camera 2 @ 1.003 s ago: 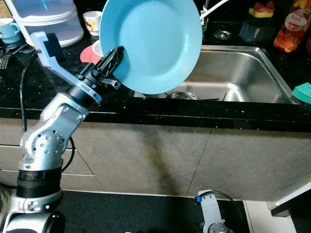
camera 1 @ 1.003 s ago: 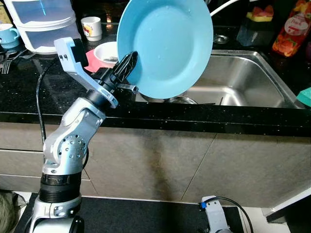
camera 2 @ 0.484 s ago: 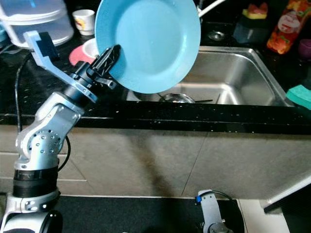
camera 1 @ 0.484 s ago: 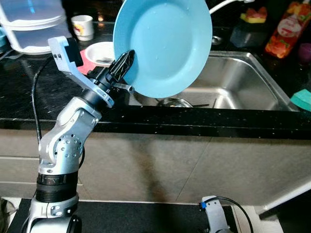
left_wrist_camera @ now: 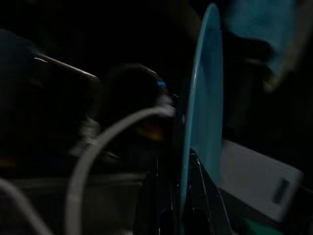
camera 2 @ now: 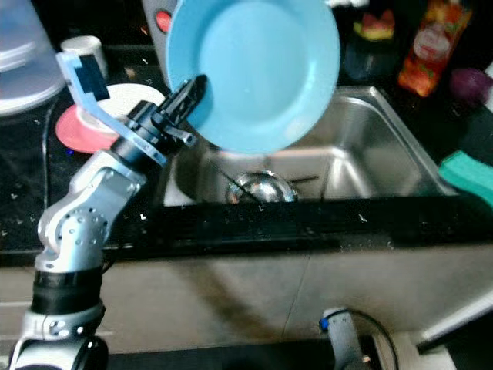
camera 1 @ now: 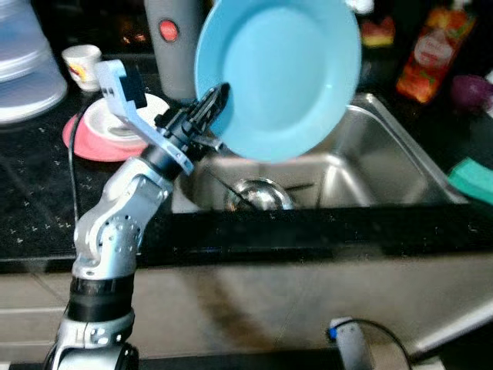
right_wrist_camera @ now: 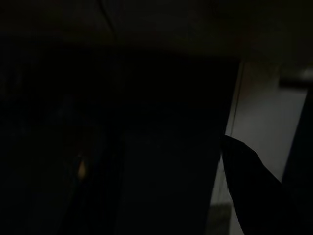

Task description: Kitchen organization

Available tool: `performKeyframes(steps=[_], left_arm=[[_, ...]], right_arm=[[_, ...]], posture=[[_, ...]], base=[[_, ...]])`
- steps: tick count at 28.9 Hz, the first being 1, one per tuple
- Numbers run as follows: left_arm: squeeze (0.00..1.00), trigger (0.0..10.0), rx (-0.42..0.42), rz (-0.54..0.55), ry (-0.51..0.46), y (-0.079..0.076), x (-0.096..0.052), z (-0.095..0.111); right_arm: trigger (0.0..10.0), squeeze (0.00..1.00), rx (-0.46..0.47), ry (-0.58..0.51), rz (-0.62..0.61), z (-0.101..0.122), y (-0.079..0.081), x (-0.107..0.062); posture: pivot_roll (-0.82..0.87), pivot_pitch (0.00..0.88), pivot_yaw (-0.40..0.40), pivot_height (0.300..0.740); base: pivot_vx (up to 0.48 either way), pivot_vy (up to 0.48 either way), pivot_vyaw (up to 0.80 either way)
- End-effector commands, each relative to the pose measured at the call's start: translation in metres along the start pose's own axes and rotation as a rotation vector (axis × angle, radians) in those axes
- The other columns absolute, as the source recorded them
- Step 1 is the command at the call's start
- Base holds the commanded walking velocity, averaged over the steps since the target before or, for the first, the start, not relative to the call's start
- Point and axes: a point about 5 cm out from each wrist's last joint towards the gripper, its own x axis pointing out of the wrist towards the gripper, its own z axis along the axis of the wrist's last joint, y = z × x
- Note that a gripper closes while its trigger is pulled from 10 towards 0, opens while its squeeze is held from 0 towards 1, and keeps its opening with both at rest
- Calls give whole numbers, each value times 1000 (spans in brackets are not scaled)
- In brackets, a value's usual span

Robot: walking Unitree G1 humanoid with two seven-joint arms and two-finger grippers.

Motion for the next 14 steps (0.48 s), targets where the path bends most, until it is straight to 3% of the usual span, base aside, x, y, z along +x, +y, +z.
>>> performKeyframes(steps=[1,5,10,12,13,14], left_arm=[[0,10000,7,-1,-5,0,-3,2],[0,10000,25,-53,37,-8,-3,-2],[0,10000,92,-197,163,-20,-7,-11],[0,10000,170,-326,289,-28,-15,-19],[0,10000,170,-326,289,-28,-15,-19],[0,10000,227,-358,365,-27,-19,-25]], right_arm=[[10000,0,13,1,20,0,8,1],[10000,0,13,2,20,0,8,1],[10000,0,15,3,20,0,8,1],[10000,0,13,4,22,0,9,1],[10000,0,13,4,22,0,9,1],[10000,0,11,4,23,0,9,1]], posture=[[20,74,0,740],[22,73,-2,740],[30,71,-7,740],[34,73,-9,740],[34,73,-9,740],[35,73,-8,740]], base=[[341,0,0],[0,0,0],[0,0,0],[0,0,0],[0,0,0],[0,0,0]])
